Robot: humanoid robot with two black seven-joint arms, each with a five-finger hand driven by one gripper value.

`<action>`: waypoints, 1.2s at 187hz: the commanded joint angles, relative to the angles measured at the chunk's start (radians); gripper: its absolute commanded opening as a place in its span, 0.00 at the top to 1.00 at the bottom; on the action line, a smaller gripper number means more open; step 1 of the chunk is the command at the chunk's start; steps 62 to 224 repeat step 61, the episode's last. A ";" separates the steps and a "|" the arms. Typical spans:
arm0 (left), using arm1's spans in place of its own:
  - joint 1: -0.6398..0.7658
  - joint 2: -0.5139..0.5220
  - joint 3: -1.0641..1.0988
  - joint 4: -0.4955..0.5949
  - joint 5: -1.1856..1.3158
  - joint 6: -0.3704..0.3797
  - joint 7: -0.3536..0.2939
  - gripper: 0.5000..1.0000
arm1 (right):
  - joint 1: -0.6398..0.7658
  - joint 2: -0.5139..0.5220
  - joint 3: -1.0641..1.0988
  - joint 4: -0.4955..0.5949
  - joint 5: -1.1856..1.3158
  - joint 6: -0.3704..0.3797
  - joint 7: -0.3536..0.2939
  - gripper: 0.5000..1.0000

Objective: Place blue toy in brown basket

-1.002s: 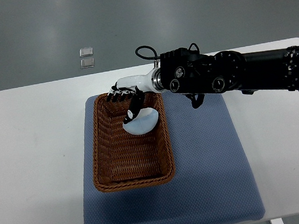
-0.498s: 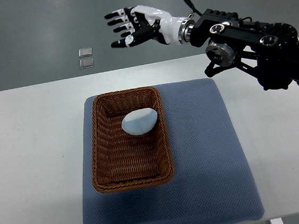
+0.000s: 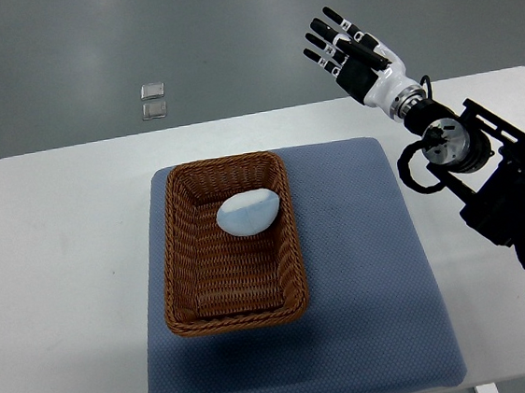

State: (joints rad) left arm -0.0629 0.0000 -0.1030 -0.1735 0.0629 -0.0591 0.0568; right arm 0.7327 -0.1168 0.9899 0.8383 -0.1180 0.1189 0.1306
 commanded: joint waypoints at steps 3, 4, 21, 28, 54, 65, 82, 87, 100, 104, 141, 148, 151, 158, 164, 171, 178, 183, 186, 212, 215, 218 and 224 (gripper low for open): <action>0.000 0.000 0.000 0.000 0.000 0.001 0.000 0.00 | -0.026 0.003 0.007 -0.024 0.001 0.038 0.007 0.19; 0.000 0.000 0.000 0.000 0.000 0.001 0.000 0.00 | -0.026 0.003 0.007 -0.024 0.001 0.038 0.008 0.19; 0.000 0.000 0.002 -0.001 0.000 0.001 0.000 0.00 | -0.029 0.003 0.007 -0.039 0.001 0.044 0.018 0.19; 0.000 0.000 0.002 -0.003 0.000 -0.001 0.000 0.00 | -0.033 0.003 0.007 -0.042 0.001 0.044 0.021 0.19; 0.000 0.000 0.002 -0.006 0.000 -0.001 0.000 0.00 | -0.036 0.003 0.010 -0.047 0.001 0.047 0.023 0.19; 0.000 0.000 0.002 -0.004 0.000 0.001 0.000 0.00 | -0.036 0.003 0.012 -0.047 0.001 0.047 0.023 0.19; 0.000 0.000 0.002 -0.004 0.000 0.001 0.000 0.00 | -0.036 0.003 0.012 -0.047 0.001 0.047 0.023 0.19; 0.000 0.000 0.002 -0.004 0.000 0.001 0.000 0.00 | -0.036 0.003 0.012 -0.047 0.001 0.047 0.023 0.19; 0.000 0.000 0.002 -0.004 0.000 0.001 0.000 0.00 | -0.036 0.003 0.012 -0.047 0.001 0.047 0.023 0.19; 0.000 0.000 0.002 -0.004 0.000 0.001 0.000 0.00 | -0.036 0.003 0.012 -0.047 0.001 0.047 0.023 0.19; 0.000 0.000 0.002 -0.004 0.000 0.001 0.000 0.00 | -0.036 0.003 0.012 -0.047 0.001 0.047 0.023 0.19; 0.000 0.000 0.002 -0.004 0.000 0.001 0.000 0.00 | -0.036 0.003 0.012 -0.047 0.001 0.047 0.023 0.19; 0.000 0.000 0.002 -0.004 0.000 0.001 0.000 0.00 | -0.036 0.003 0.012 -0.047 0.001 0.047 0.023 0.19; 0.000 0.000 0.002 -0.004 0.000 0.001 0.000 0.00 | -0.036 0.003 0.012 -0.047 0.001 0.047 0.023 0.19; 0.000 0.000 0.002 -0.004 0.000 0.001 0.000 0.00 | -0.036 0.003 0.012 -0.047 0.001 0.047 0.023 0.19; 0.000 0.000 0.002 -0.004 0.000 0.001 0.000 0.00 | -0.036 0.003 0.012 -0.047 0.001 0.047 0.023 0.19; 0.000 0.000 0.002 -0.004 0.000 0.001 0.000 0.00 | -0.036 0.003 0.012 -0.047 0.001 0.047 0.023 0.19; 0.000 0.000 0.002 -0.004 0.000 0.001 0.000 0.00 | -0.036 0.003 0.012 -0.047 0.001 0.047 0.023 0.19; 0.000 0.000 0.002 -0.004 0.000 0.001 0.000 0.00 | -0.036 0.003 0.012 -0.047 0.001 0.047 0.023 0.19; 0.000 0.000 0.002 -0.004 0.000 0.001 0.000 0.00 | -0.036 0.003 0.012 -0.047 0.001 0.047 0.023 0.19; 0.000 0.000 0.002 -0.004 0.000 0.001 0.000 0.00 | -0.036 0.003 0.012 -0.047 0.001 0.047 0.023 0.19; 0.000 0.000 0.002 -0.004 0.000 0.001 0.000 0.00 | -0.036 0.003 0.012 -0.047 0.001 0.047 0.023 0.19; 0.000 0.000 0.002 -0.004 0.000 0.001 0.000 0.00 | -0.036 0.003 0.012 -0.047 0.001 0.047 0.023 0.19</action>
